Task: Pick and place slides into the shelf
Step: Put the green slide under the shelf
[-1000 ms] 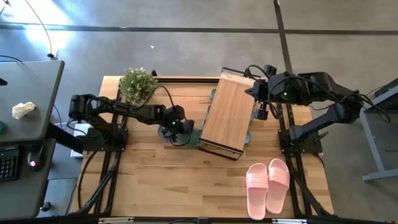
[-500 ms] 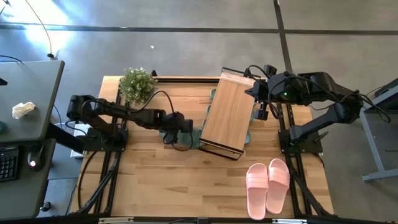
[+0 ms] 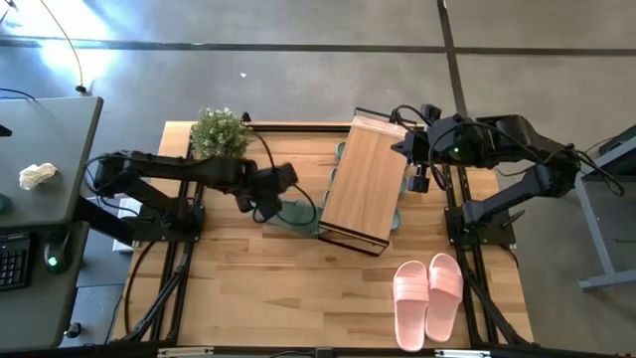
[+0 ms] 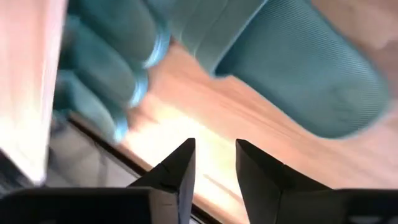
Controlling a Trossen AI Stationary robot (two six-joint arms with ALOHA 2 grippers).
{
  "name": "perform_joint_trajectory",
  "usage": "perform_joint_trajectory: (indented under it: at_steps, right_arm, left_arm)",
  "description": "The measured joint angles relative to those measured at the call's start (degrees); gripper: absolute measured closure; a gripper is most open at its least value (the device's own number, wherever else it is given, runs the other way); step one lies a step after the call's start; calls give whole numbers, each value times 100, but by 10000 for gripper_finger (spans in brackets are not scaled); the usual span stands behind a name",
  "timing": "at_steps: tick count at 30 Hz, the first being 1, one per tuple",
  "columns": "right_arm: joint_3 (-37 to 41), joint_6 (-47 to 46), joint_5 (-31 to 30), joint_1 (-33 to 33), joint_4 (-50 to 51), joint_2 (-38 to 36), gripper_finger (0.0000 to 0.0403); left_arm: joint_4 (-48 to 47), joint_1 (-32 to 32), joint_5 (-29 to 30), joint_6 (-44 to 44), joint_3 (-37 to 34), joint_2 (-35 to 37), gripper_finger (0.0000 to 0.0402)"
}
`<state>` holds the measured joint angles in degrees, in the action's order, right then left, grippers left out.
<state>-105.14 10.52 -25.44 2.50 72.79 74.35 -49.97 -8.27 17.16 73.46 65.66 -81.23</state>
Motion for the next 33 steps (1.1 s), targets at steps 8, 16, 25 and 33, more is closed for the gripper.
perform_joint_trajectory:
  at_steps: [8,16,25,33]
  right_arm:
    - [0,-23,462,0,-15,-32,403]
    - [0,-219,719,-2,199,-364,403]
    - [0,-516,1029,0,455,-880,403]
    - [9,-708,1055,0,942,-919,403]
  left_arm:
    - [-1836,-8,-29,-3883,974,655,356]
    - [-3065,-187,-1415,-8157,712,1282,391]
    - [-1990,-566,-1718,-10125,-1034,1560,397]
    - [34,-994,-1909,-11161,-2750,1532,401]
